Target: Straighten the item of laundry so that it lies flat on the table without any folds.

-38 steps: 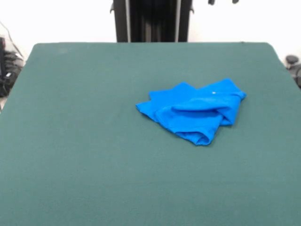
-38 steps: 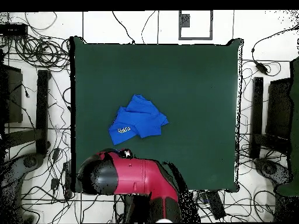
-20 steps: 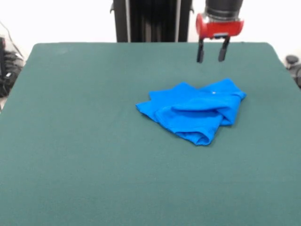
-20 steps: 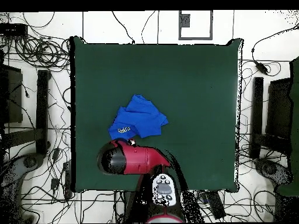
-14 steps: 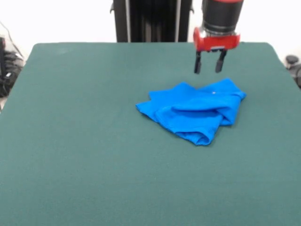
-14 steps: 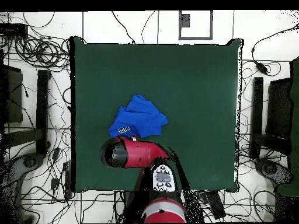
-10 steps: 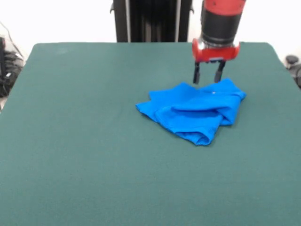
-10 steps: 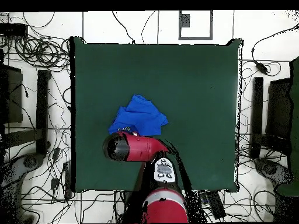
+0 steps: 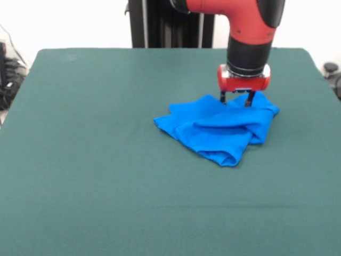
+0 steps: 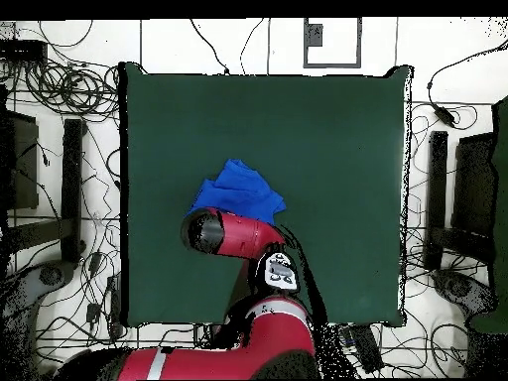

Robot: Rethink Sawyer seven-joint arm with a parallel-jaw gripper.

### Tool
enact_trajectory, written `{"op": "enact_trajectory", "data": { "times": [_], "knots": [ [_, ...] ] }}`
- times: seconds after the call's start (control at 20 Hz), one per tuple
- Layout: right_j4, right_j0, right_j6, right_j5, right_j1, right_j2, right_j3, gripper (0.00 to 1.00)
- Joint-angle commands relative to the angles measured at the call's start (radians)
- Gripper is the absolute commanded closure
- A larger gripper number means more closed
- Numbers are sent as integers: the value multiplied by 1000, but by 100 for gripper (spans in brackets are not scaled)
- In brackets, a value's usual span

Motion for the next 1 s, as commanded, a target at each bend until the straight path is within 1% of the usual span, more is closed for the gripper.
{"op": "enact_trajectory", "data": {
  "times": [0.05, 0.1, 0.2, 0.45, 0.65, 0.8, 1.0],
  "knots": [
    [116, -12, 258, -179, 201, 77, -213, 0],
    [115, -18, 258, -189, 196, 83, -199, 0],
    [117, -21, 251, -191, 203, 85, -207, 0],
    [118, -23, 258, -213, 199, 92, -188, 0],
    [117, -19, 251, -184, 173, 83, -175, 0],
    [109, -27, 243, -134, 111, 85, -129, 0],
    [98, -37, 240, -54, -26, 83, -20, 0]
  ]
}}
